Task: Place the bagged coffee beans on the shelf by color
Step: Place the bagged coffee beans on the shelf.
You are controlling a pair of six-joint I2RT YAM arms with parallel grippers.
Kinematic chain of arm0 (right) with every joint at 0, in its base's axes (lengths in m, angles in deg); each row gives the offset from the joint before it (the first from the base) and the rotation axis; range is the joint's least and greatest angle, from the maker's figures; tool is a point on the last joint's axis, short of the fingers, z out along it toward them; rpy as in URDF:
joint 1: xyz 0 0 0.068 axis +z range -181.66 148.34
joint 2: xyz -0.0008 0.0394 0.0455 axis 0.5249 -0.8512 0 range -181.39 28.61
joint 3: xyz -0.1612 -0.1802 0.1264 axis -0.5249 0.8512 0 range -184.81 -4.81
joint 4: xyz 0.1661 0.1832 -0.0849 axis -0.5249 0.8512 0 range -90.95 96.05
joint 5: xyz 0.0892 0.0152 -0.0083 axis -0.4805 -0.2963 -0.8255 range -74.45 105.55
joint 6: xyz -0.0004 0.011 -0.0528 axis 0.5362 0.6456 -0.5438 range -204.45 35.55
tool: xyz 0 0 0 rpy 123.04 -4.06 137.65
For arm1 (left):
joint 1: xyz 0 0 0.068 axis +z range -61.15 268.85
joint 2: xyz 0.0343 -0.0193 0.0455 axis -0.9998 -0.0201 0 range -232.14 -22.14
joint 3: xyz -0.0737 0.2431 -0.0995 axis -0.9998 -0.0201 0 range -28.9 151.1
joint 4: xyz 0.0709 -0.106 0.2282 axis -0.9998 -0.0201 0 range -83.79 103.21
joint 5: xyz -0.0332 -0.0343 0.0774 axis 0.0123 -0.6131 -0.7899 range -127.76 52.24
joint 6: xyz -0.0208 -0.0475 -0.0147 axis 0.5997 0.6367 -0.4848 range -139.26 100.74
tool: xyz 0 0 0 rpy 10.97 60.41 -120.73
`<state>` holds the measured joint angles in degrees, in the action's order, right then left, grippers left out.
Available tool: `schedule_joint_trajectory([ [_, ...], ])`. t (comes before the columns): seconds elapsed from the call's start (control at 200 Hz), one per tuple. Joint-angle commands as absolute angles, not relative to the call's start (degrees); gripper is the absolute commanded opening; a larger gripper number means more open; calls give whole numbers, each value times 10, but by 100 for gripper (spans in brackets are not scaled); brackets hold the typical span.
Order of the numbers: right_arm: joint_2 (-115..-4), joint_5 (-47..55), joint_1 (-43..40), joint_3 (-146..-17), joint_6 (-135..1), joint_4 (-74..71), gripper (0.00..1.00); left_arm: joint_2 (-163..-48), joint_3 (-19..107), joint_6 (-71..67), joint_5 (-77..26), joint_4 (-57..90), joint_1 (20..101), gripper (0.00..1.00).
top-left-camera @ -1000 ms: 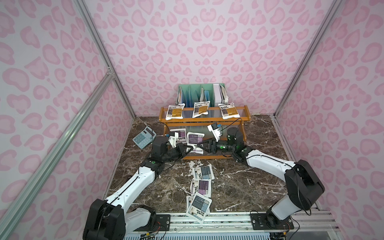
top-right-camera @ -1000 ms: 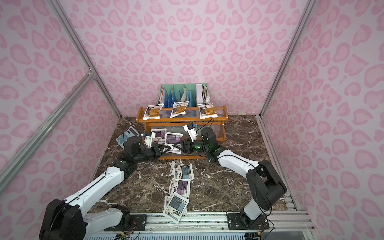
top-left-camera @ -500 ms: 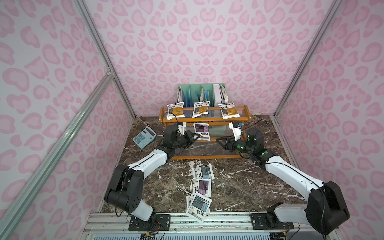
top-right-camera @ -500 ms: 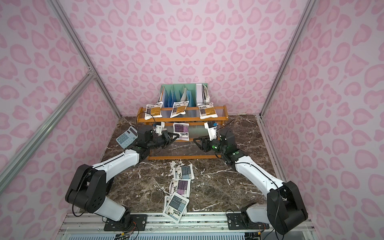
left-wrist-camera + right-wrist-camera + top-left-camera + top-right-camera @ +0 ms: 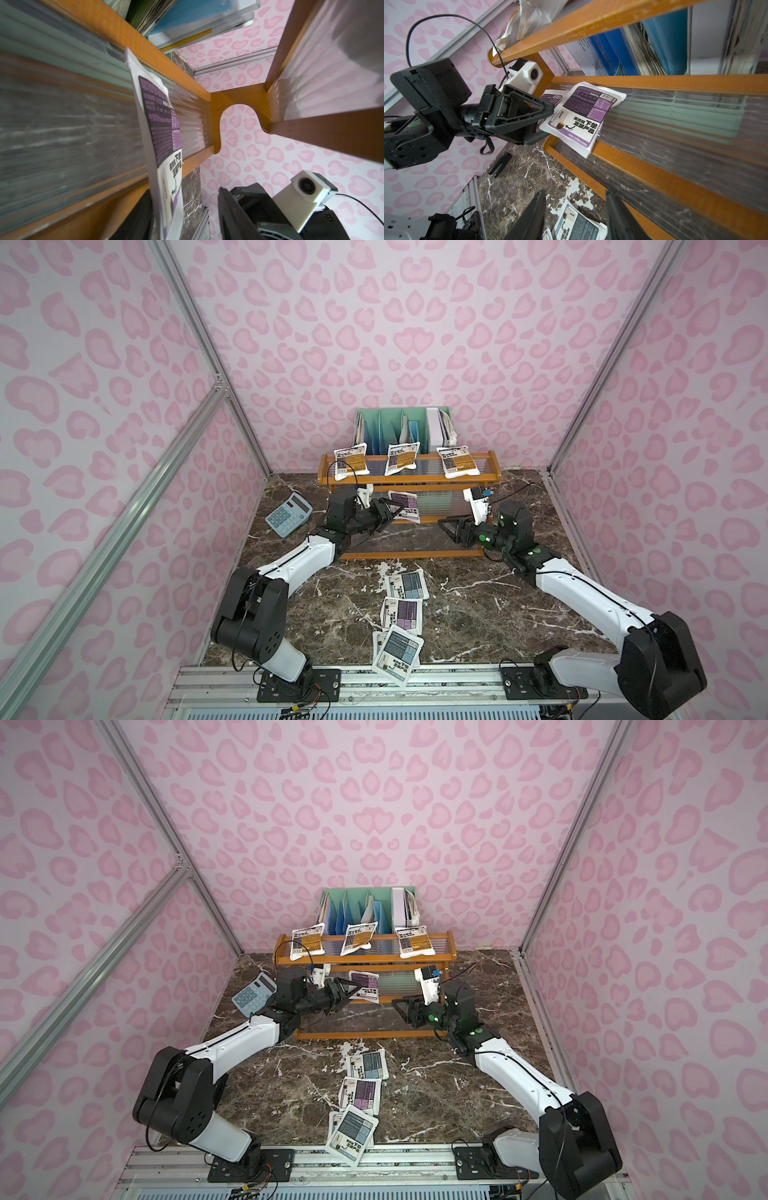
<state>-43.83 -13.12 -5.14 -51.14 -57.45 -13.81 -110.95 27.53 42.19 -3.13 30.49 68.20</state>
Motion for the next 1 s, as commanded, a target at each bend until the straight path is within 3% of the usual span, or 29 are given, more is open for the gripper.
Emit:
schedule_joint_trajectory([
  [0.0,-435,-124,-50,-509,-578,-138,49,-1087,283,386,-46,239,679,53],
  [0.275,-433,-109,-19,-484,-608,-99,50,-1052,304,305,-101,80,677,55],
  [0.655,-436,-98,-15,-477,-587,-122,50,-1119,330,341,-90,129,676,54],
  [0.995,-433,-112,-7,-473,-599,-121,54,-1091,331,346,-91,142,675,55],
])
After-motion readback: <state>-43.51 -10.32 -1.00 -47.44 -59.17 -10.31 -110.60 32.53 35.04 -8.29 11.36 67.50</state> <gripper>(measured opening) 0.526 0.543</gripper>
